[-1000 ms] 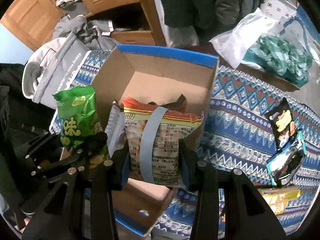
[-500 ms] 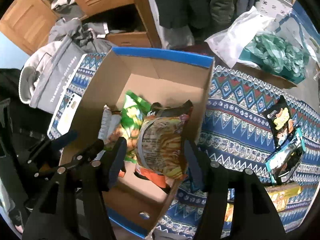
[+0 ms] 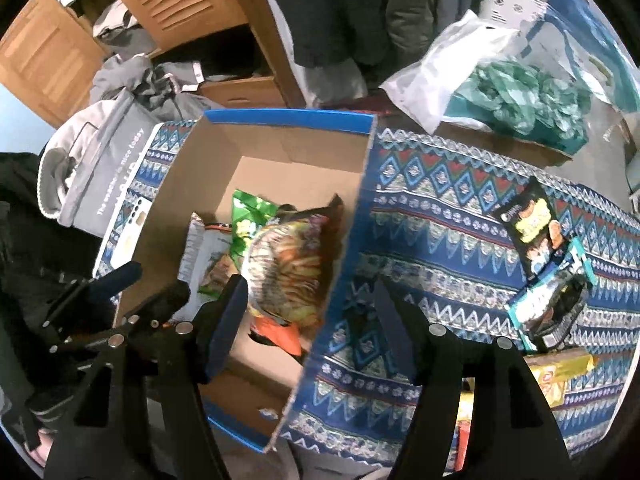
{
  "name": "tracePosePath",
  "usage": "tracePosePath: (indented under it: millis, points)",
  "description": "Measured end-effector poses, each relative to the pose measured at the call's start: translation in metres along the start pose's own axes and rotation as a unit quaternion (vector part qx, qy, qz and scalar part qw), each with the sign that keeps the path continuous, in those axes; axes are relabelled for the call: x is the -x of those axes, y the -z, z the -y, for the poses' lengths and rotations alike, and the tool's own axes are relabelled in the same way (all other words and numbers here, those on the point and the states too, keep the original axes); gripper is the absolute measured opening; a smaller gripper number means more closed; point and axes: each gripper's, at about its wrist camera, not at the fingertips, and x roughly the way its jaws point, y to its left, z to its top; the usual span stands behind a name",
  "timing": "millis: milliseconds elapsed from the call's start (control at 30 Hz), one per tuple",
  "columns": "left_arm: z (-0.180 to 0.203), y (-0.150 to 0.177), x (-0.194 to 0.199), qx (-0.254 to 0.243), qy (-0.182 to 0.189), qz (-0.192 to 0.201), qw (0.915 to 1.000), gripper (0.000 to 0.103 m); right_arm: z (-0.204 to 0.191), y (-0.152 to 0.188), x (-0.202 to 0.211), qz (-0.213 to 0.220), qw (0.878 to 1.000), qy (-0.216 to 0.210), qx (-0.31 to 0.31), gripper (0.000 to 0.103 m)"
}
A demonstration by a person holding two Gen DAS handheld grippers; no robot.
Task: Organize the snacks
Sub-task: 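Move both tools back toward the remaining yellow biscuit packs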
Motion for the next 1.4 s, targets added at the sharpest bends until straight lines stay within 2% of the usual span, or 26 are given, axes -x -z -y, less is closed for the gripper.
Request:
tracePosePath:
  millis: [300,433,833,1133,1400]
  points:
    - [0.032,0.002,0.007,-0.03,0.02,0.005,0.9993,0.067,0.038,0.017,0.019,0.003,0.999,0.011,-0.031,0.067]
    - [0.054,0.007,0.009,-0.057,0.028,0.004,0.998,0.067,0.057,0.029,0.031,0.009,0.999,0.025,-0.04,0.072]
    - [0.13,0.021,0.01,-0.131,0.069,-0.012,0.989,0.07,0.13,0.078,0.063,0.012,0.992,0.06,-0.112,0.072]
    - [0.181,0.044,-0.009,-0.173,0.087,-0.042,0.9802,0.072,0.18,0.143,0.078,0.003,0.977,0.071,-0.2,0.073]
    - [0.22,0.064,-0.035,-0.204,0.077,-0.062,0.9739,0.072,0.205,0.221,0.071,-0.032,0.964,0.099,-0.243,0.073]
